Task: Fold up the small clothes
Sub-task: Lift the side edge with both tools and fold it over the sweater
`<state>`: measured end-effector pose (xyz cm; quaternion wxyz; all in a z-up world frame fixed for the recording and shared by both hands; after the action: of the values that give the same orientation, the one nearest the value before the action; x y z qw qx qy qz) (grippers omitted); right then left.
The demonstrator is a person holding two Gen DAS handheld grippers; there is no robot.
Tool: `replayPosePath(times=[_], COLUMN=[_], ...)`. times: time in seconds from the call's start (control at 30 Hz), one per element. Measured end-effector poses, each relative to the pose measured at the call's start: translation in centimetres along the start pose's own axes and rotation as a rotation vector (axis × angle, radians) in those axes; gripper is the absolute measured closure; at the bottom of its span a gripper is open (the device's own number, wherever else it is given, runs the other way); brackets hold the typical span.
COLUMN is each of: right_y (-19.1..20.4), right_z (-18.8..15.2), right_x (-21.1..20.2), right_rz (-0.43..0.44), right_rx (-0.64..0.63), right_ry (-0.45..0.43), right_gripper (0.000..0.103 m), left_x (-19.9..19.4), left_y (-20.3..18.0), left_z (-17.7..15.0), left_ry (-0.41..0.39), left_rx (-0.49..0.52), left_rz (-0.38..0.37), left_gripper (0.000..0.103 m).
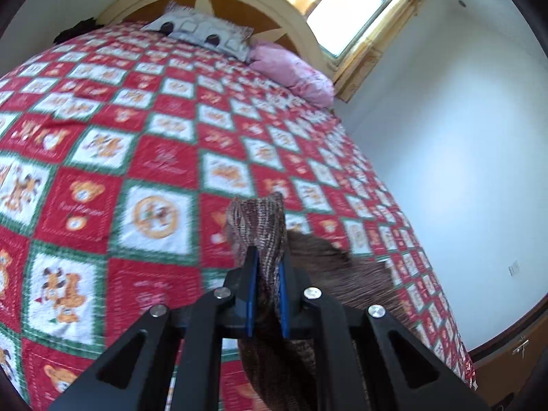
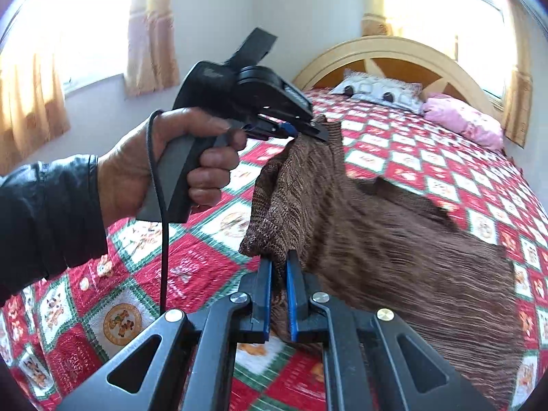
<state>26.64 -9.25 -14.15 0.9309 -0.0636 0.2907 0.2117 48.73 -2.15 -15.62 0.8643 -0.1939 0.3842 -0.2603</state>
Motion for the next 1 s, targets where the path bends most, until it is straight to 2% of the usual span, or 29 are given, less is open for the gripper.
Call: replayPosePath(times=[0.27, 0.67, 1.0], right_y=[-5.5, -13.8, -18.5], right_z=[-0.7, -4.9, -9.4], right_x=[-4.3, -8.9, -10.1], right_rz=[-0.033, -0.088, -0.115], right_rx=[0.134, 0.321, 0.441], right_ry=[-0.049, -0.039, 0.013], right_gripper=[0.096, 0.097, 0.099], left_x=[1.9, 8.8, 14.7], left_y=[-7.6, -16.8, -20.2], left_z=[0.4, -2.5, -5.7], left_ry=[0.002, 0.111, 0.21], left_rx=[0.081, 0.183, 0.21], left_rz=[-0.054, -0.079, -0.061], left_gripper=[0.092, 0.092, 0.092])
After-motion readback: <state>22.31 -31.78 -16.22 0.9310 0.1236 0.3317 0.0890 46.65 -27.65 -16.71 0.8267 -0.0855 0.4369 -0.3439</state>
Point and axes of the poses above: each gripper's, at about its wrist camera, not at the fingertips, and x roughly the way its jaws point, y to its left, z to its top, the point moved 5 cm from there along x, roughly the way its jaws point, and after that the axes turned 2 degrees about -y, right-handed, at the moved point
